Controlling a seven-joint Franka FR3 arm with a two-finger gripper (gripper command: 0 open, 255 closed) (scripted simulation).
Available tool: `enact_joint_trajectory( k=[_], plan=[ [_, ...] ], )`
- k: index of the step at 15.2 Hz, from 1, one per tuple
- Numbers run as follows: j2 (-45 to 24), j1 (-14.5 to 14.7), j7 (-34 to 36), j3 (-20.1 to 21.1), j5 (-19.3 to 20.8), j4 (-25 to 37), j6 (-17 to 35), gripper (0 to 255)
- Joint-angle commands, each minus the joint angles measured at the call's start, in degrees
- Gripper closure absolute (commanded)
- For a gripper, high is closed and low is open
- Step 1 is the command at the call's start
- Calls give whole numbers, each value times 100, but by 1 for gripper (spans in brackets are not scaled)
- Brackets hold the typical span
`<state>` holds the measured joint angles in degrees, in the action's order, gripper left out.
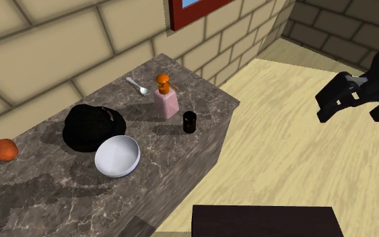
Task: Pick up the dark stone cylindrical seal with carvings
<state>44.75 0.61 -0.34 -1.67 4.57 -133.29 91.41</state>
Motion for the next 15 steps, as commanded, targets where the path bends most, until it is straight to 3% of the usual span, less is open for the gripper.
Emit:
enact_joint_trajectory(
  k=[1,15],
  plan=[
    [0,0,0,0,0,0,0,0],
    [-2017,393,892,854,-352,-210,2084,0]
  ],
)
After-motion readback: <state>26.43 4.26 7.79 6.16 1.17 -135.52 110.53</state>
